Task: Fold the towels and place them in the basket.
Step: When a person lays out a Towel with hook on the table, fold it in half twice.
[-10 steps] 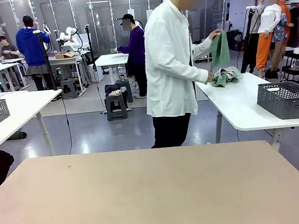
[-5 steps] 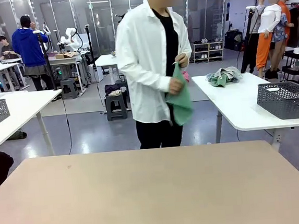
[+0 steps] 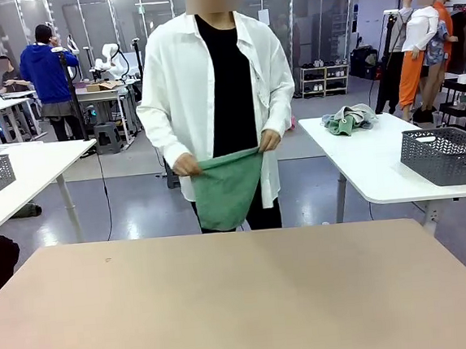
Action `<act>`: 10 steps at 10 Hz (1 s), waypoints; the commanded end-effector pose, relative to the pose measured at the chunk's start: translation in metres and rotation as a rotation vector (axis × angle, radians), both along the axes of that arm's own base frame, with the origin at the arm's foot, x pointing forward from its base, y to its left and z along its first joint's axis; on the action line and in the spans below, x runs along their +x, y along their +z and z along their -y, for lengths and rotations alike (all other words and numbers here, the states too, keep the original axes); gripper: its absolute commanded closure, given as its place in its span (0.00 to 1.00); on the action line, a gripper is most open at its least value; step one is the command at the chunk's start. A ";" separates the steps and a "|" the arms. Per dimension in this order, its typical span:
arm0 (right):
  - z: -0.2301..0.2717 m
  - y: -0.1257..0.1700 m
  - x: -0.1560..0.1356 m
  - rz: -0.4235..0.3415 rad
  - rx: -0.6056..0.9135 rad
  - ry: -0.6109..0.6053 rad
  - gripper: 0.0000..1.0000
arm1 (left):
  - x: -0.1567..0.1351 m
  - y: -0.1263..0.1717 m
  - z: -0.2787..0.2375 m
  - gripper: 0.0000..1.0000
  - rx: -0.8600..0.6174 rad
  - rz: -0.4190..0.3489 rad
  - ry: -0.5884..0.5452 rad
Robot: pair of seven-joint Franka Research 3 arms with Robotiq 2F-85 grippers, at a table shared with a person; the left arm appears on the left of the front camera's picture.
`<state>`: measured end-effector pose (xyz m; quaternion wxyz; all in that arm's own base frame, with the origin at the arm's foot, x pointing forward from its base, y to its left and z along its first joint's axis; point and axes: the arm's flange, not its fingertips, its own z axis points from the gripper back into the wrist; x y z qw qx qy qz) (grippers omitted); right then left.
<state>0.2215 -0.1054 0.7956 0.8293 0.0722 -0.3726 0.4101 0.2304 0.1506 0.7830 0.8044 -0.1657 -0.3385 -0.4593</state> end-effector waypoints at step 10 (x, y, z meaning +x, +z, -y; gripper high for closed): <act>0.000 0.000 0.001 0.004 0.005 -0.002 0.00 | 0.001 0.001 0.000 0.00 -0.002 0.012 0.007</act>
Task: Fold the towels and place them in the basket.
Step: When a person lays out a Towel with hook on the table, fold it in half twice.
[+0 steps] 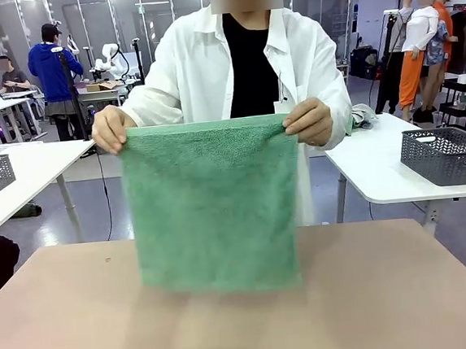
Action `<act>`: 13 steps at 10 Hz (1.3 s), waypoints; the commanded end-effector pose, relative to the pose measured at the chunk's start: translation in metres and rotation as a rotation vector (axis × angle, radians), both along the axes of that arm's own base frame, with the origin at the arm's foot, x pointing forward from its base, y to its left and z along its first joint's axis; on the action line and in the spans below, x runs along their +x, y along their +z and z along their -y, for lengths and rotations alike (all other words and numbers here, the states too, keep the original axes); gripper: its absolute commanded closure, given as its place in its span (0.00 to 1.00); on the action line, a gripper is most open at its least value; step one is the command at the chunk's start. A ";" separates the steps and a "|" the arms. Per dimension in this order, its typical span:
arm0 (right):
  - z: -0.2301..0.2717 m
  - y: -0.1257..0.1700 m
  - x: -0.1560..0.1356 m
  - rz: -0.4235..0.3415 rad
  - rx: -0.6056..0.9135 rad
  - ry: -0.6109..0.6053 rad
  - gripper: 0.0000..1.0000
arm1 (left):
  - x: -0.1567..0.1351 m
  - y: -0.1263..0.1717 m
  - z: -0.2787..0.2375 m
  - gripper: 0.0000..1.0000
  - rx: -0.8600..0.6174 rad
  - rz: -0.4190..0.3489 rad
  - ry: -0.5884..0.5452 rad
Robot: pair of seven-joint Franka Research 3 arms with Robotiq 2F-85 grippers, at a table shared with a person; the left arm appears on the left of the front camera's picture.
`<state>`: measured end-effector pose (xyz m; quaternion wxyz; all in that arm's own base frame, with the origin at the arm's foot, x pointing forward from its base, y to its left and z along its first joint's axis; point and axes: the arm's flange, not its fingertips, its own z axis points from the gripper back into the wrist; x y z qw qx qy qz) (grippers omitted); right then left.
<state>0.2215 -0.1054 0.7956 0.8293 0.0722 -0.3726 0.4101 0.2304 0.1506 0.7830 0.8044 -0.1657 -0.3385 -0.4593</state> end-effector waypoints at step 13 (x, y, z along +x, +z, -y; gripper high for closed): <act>0.000 0.000 0.001 0.004 0.005 -0.002 0.00 | 0.001 0.001 0.000 0.00 -0.002 0.012 0.007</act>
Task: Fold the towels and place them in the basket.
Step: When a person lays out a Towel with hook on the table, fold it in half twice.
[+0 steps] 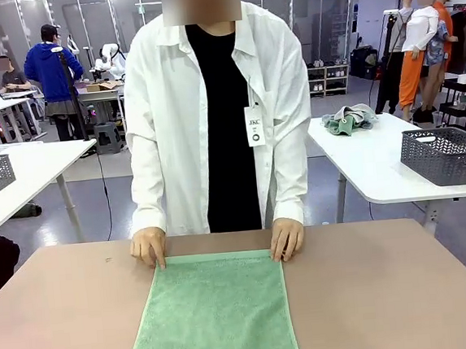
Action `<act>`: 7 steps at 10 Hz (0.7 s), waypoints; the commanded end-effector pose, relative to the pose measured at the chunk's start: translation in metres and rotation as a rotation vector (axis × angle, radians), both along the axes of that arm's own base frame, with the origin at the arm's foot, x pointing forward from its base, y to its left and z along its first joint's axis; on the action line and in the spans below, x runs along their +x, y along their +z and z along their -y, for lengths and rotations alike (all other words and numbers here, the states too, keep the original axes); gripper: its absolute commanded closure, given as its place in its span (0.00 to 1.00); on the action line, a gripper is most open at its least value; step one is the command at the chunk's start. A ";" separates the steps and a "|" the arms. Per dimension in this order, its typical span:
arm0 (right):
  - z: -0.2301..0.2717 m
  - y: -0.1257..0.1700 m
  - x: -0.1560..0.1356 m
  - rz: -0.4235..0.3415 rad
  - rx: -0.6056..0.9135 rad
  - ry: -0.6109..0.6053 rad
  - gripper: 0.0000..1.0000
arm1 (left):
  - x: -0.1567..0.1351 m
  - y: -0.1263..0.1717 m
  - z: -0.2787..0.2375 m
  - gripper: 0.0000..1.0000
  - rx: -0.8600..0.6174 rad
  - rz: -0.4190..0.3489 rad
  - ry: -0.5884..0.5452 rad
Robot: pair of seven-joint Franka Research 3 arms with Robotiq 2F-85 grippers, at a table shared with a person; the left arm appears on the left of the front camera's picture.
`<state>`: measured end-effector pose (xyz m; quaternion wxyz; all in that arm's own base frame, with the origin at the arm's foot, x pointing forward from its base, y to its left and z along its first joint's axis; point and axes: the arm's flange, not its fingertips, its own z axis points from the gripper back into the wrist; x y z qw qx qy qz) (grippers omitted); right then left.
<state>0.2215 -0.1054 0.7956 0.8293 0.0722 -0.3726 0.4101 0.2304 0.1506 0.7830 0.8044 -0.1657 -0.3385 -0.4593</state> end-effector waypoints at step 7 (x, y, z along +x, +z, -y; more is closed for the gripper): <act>-0.035 0.011 0.011 0.035 -0.056 0.072 0.00 | 0.013 0.009 0.040 0.00 0.065 0.013 -0.070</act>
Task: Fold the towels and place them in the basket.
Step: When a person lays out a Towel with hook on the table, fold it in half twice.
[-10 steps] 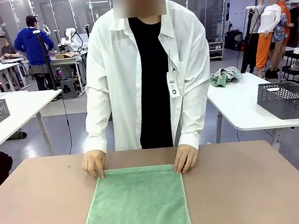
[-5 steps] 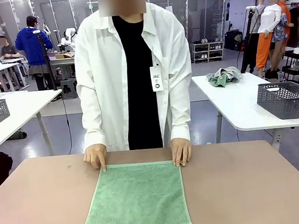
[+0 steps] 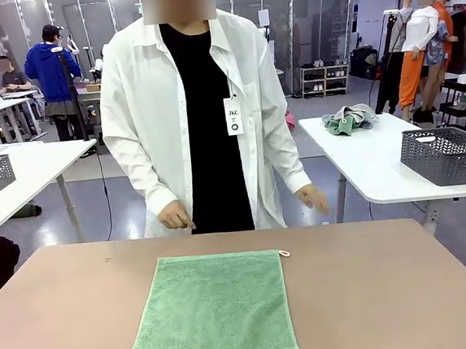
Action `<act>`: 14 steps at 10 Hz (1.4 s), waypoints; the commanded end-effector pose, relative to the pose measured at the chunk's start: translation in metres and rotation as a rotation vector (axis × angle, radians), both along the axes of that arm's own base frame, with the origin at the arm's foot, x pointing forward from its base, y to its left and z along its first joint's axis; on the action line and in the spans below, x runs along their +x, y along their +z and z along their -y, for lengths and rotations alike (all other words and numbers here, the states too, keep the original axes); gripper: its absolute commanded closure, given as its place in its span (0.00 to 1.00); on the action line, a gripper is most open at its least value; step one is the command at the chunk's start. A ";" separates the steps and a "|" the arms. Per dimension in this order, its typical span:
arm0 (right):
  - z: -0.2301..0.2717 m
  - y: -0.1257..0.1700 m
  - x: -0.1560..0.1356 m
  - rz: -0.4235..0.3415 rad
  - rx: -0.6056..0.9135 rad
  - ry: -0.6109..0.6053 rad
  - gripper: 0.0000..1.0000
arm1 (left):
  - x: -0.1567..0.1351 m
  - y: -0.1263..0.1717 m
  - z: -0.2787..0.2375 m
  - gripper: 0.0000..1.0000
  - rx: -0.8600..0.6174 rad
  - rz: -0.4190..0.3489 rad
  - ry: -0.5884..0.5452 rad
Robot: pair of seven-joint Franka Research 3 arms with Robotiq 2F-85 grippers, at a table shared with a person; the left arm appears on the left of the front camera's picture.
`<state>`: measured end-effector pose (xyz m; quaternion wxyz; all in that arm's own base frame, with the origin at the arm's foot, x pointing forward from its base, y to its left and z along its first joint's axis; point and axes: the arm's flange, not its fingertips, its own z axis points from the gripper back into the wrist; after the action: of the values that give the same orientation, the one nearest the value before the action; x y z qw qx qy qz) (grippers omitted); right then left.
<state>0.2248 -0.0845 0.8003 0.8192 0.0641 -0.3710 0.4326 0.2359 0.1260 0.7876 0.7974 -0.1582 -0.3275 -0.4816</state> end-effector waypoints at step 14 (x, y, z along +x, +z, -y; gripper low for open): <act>-0.250 -0.216 0.072 -0.183 -0.401 0.478 0.00 | 0.030 -0.245 0.208 0.00 0.369 -0.070 -0.412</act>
<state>0.2965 0.1659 0.5785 0.7199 0.0239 -0.1830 0.6691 0.2602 -0.0825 0.5352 0.7061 -0.0846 -0.1790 -0.6799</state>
